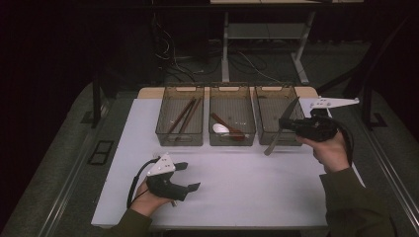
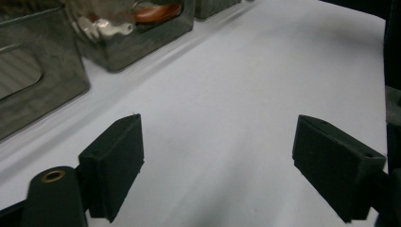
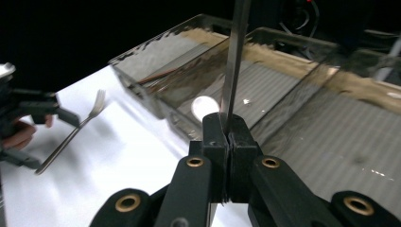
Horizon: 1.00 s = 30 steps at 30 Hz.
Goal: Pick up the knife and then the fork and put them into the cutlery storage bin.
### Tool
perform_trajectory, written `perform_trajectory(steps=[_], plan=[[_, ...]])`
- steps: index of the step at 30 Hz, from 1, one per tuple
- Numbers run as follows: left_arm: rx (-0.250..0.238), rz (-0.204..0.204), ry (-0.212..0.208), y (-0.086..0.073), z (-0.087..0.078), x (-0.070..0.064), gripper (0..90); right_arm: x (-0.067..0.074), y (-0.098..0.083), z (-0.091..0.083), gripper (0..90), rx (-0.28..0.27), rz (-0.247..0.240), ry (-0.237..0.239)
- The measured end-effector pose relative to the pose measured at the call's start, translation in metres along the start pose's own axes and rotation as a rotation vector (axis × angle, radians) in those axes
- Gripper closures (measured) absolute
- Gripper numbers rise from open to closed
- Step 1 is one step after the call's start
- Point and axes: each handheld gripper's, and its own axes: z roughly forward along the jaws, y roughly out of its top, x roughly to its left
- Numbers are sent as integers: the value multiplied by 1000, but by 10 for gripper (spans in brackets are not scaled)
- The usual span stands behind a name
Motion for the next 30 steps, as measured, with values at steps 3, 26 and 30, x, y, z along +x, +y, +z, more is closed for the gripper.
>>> perform_trajectory(steps=[3, 26, 30], plan=[[-5, -12, 4, -4, -3, 2, 126, -8, 7, -5, 882, -4, 2, -25], [25, -32, 13, -10, -3, 2, 0, -79, 42, -15, 883, 23, 48, -249], [32, -32, 7, -10, -3, 2, 0, -86, 36, -11, 882, 83, 47, -297]])
